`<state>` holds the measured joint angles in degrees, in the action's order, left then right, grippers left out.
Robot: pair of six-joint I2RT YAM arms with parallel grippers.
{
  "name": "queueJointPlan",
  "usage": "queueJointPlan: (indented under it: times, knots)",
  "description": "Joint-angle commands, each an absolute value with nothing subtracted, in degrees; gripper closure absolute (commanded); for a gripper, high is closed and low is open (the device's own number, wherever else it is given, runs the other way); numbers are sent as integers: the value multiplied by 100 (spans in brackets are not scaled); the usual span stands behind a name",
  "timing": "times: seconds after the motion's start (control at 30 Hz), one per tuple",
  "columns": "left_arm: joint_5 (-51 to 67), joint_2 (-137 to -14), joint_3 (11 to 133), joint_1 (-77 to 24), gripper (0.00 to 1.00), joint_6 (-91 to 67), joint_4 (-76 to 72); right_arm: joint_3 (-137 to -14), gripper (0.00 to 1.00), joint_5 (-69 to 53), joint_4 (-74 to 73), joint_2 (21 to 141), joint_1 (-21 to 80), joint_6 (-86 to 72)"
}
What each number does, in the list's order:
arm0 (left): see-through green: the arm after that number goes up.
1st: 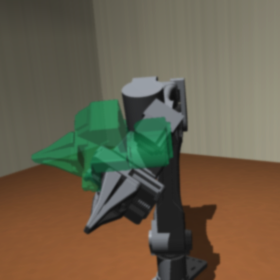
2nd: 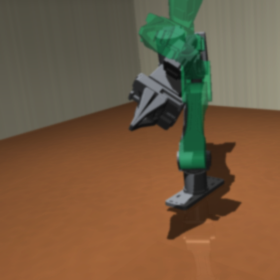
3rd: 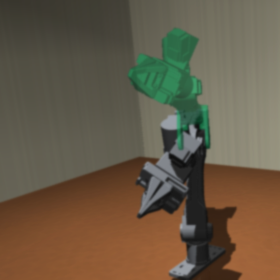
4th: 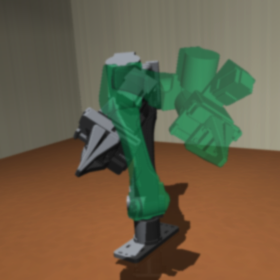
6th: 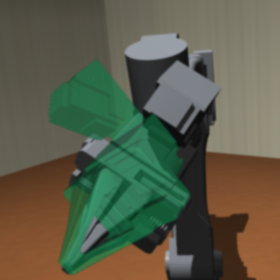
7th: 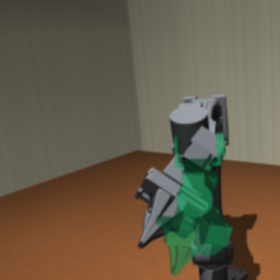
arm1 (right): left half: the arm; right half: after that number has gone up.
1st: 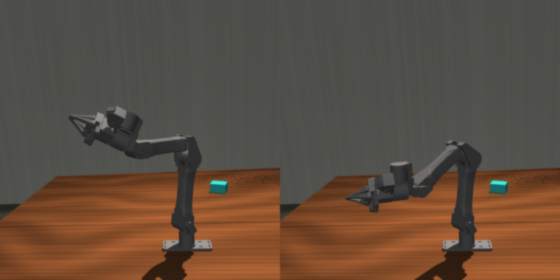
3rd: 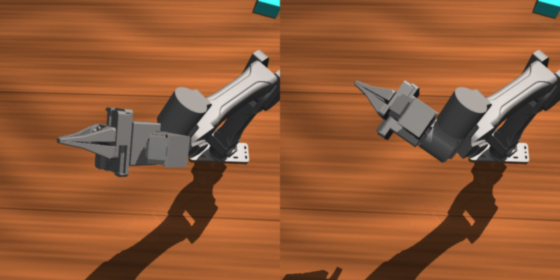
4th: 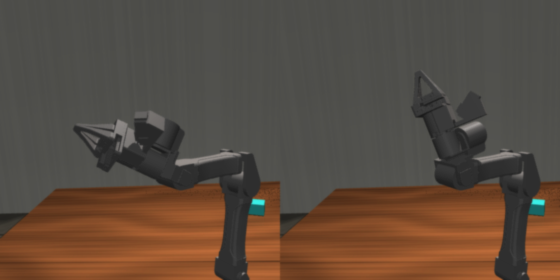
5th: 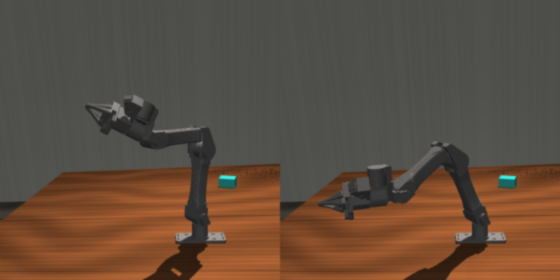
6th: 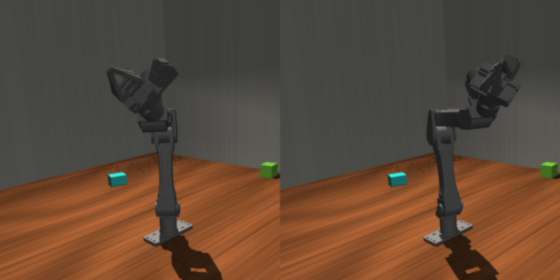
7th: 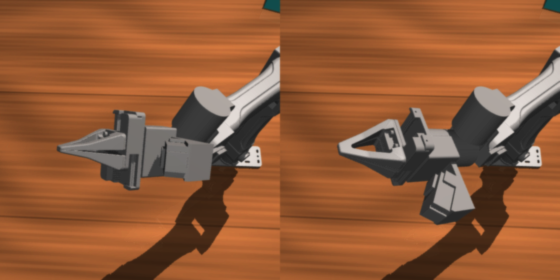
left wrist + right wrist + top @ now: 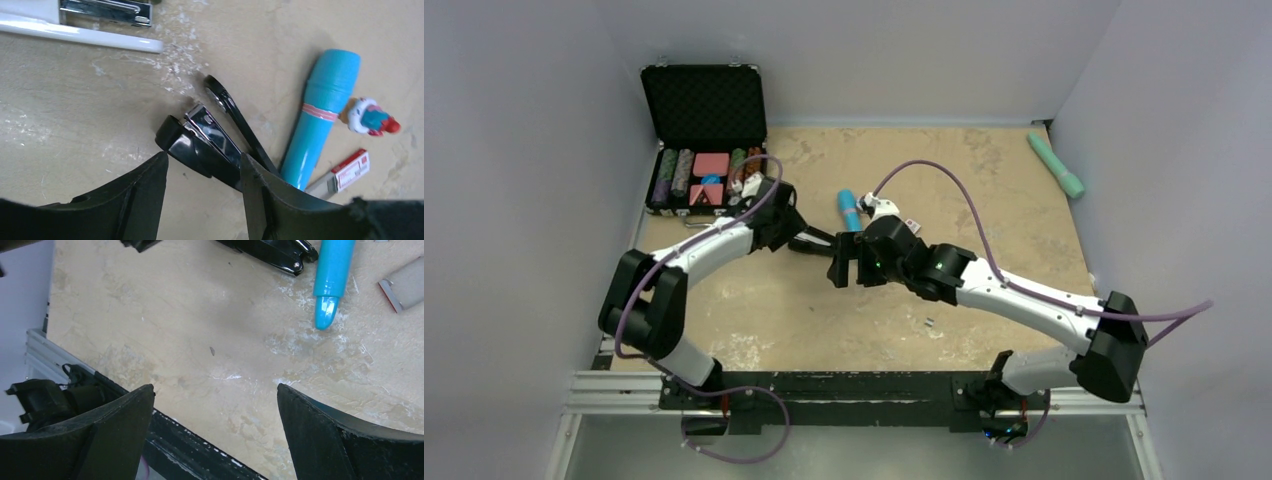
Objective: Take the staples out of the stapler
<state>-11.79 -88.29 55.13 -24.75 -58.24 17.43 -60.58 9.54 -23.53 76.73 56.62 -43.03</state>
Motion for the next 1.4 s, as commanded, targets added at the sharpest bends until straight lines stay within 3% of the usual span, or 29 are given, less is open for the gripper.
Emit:
queueJointPlan:
  times: [0.0, 0.2, 0.43, 0.47, 0.57, 0.63, 0.9, 1.07, 1.23, 1.37]
  knots:
    - [-1825, -9298, 6047, -2443, 41, -7018, 2704, -5898, 3, 1036, -2157, 7157, 5695, -4416]
    - [-1786, -9776, 6268, -2443, 34, -7568, 2940, -5804, 4, 1203, -2202, 6973, 5694, -4371]
    - [-1583, -10205, 6402, -2443, 37, -7591, 2638, -5755, 5, 1132, -2192, 7036, 5692, -4316]
    - [-1551, -10257, 6411, -2443, 43, -7552, 2539, -5742, 5, 1107, -2184, 7044, 5690, -4314]
    - [-1457, -10358, 6396, -2443, 81, -7475, 2405, -5706, 6, 1062, -2169, 7062, 5695, -4304]
    - [-1444, -10342, 6338, -2439, 100, -7487, 2387, -5695, 6, 1055, -2179, 7074, 5695, -4294]
    - [-1781, -9447, 6124, -2443, 100, -6827, 2747, -5750, 9, 995, -2197, 7127, 5694, -4289]
    - [-2294, -9037, 6968, -2452, 100, -5406, 3851, -5839, 10, 967, -2232, 7122, 5693, -4313]
    - [-3464, -8792, 7512, -2492, 100, -4393, 5111, -5843, 10, 949, -2230, 7018, 5694, -4336]
    - [-4515, -8583, 7406, -2576, 100, -3955, 5289, -5752, 10, 896, -2061, 6951, 5691, -4389]
